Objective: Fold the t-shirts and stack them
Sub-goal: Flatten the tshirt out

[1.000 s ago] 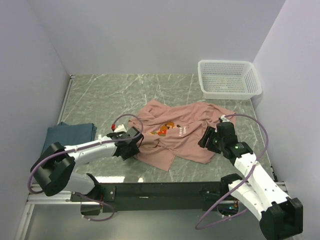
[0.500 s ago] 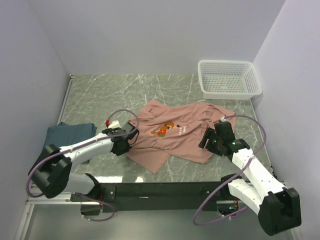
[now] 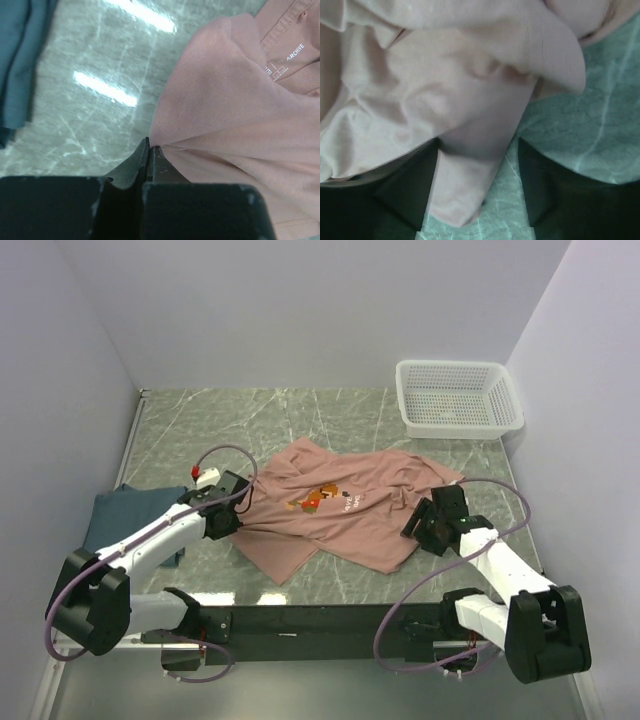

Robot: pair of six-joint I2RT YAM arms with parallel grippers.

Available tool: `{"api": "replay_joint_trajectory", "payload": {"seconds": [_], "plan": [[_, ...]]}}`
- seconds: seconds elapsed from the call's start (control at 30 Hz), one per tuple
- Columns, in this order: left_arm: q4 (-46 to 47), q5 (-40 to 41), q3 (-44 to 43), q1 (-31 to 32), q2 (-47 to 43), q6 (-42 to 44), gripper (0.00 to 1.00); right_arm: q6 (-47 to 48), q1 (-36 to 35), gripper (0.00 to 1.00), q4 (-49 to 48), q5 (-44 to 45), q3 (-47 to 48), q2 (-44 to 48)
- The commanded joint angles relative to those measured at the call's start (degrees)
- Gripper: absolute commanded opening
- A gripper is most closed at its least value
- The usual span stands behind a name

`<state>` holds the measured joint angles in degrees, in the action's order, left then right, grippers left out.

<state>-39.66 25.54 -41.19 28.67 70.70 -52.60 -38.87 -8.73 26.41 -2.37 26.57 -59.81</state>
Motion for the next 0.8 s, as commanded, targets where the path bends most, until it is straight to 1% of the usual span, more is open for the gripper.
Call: {"api": "replay_joint_trajectory", "payload": {"seconds": [0.0, 0.03, 0.07, 0.1, 0.13, 0.17, 0.2, 0.23, 0.27, 0.33, 0.37, 0.4, 0.43, 0.47, 0.5, 0.53, 0.57, 0.6, 0.67, 0.73, 0.77], "plan": [[1.8, 1.4, -2.0, -1.5, -2.0, 5.2, 0.01, -2.0, 0.5, 0.66, -6.0, -2.4, -1.0, -1.9], [1.9, 1.9, -2.1, -1.9, -2.1, 5.7, 0.01, -2.0, 0.6, 0.62, -6.3, -2.3, -0.9, -2.6], [2.0, 2.3, -2.2, -2.0, -2.6, 6.3, 0.01, -1.6, 0.7, 0.56, -5.6, -2.2, 0.1, -2.7], [1.7, 2.8, -2.6, -2.3, -2.9, 7.2, 0.01, -1.2, 0.9, 0.43, -4.6, -1.8, 0.9, -2.8], [1.3, 3.0, -2.8, -3.3, -3.4, 7.2, 0.01, -0.7, 0.9, 0.33, -3.4, 0.2, 2.2, -1.8], [1.3, 2.6, -3.1, -3.9, -4.8, 7.9, 0.01, 0.4, 1.2, 0.21, 0.3, 1.6, 5.4, -1.1], [1.1, 2.6, -3.3, -4.3, -5.6, 8.7, 0.01, 1.2, 1.4, 0.06, 2.4, 3.8, 7.5, -0.3], [0.8, 2.8, -3.6, -5.1, -6.4, 9.1, 0.01, 2.9, 1.7, 0.03, 4.5, 5.6, 9.9, 0.8], [0.6, 3.2, -4.1, -5.5, -8.0, 9.4, 0.01, 3.8, 1.9, 0.02, 7.6, 9.3, 14.7, 0.9], [1.2, 3.3, -4.6, -7.6, -9.3, 11.5, 0.01, 5.6, 2.7, 0.02, 9.1, 11.7, 19.6, -1.0], [1.9, 2.3, -4.6, -8.4, -9.7, 12.3, 0.01, 6.8, 3.0, 0.04, 9.4, 12.5, 24.3, -2.5], [2.8, 1.7, -4.5, -9.2, -9.6, 13.9, 0.01, 7.3, 3.4, 0.11, 9.3, 12.2, 26.5, -4.2], [4.7, 1.1, -4.6, -10.7, -9.2, 14.7, 0.01, 8.0, 3.5, 0.15, 9.2, 11.8, 28.7, -8.8], [5.5, 0.5, -4.6, -11.3, -7.7, 15.5, 0.01, 8.5, 3.5, 0.20, 9.0, 11.8, 32.6, -11.2], [6.2, 0.1, -5.2, -11.6, -6.5, 16.7, 0.01, 8.9, 3.4, 0.40, 7.6, 10.4, 34.1, -13.4], [7.7, 0.1, -5.6, -12.1, -5.3, 17.3, 0.01, 9.8, 3.4, 0.46, 7.5, 8.9, 37.6, -17.3], [8.3, 0.0, -5.9, -12.3, -3.0, 18.0, 0.01, 10.1, 3.3, 0.51, 7.9, 7.7, 39.1, -18.8], [8.8, -0.5, -6.8, -12.5, -2.0, 18.7, 0.01, 10.1, 3.1, 0.58, 7.8, 5.5, 40.1, -19.8], [10.2, -1.1, -8.1, -12.9, 0.4, 19.1, 0.01, 9.8, 2.9, 0.62, 6.9, 3.9, 40.2, -20.0], [11.3, -2.2, -8.5, -13.1, 1.2, 19.2, 0.01, 9.9, 2.9, 0.63, 6.6, 3.1, 38.8, -18.4], [12.6, -2.5, -8.4, -13.2, 1.5, 19.2, 0.01, 9.9, 3.0, 0.63, 6.5, 2.8, 36.6, -17.7]]}}
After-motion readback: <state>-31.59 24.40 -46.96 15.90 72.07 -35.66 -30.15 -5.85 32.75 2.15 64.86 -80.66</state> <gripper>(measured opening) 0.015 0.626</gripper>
